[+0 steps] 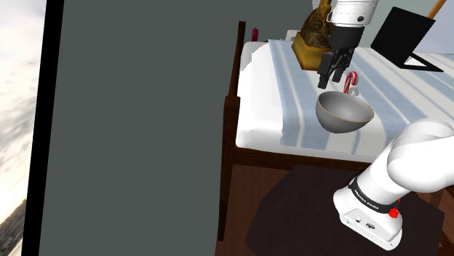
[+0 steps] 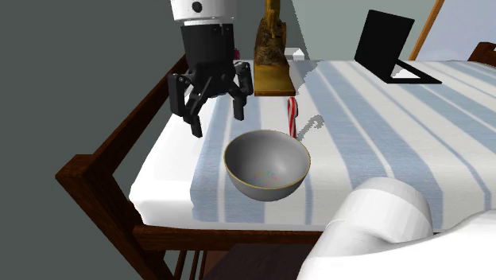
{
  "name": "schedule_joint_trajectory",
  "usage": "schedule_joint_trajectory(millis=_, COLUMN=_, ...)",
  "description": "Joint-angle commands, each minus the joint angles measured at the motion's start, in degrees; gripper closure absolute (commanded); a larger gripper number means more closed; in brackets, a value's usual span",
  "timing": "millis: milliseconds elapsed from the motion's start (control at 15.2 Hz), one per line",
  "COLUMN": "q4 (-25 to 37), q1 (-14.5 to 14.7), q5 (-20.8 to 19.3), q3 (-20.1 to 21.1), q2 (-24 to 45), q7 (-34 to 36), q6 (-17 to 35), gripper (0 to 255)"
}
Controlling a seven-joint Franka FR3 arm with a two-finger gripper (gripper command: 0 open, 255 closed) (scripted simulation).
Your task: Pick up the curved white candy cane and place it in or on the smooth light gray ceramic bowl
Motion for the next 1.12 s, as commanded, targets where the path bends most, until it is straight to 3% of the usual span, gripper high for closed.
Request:
schedule_joint_trajectory(millis=0, q4=0.0, q1=0.0, q5=0.0, q3=0.0, q2=0.0, q7=0.0, q6=0.0, gripper=0)
schedule_joint_trajectory(millis=528, q4=-0.8, q1=0.42, q5=-10.8, q3=-13.45, q2=-3.28, q7=-24.75, q6=-0.01, gripper=0)
schedule_joint_trajectory(millis=1056, q4=5.26, q1=3.9, q5=-19.05, q3=-28.4, q2=1.96, q7=-49.79, q6=3.3, gripper=0)
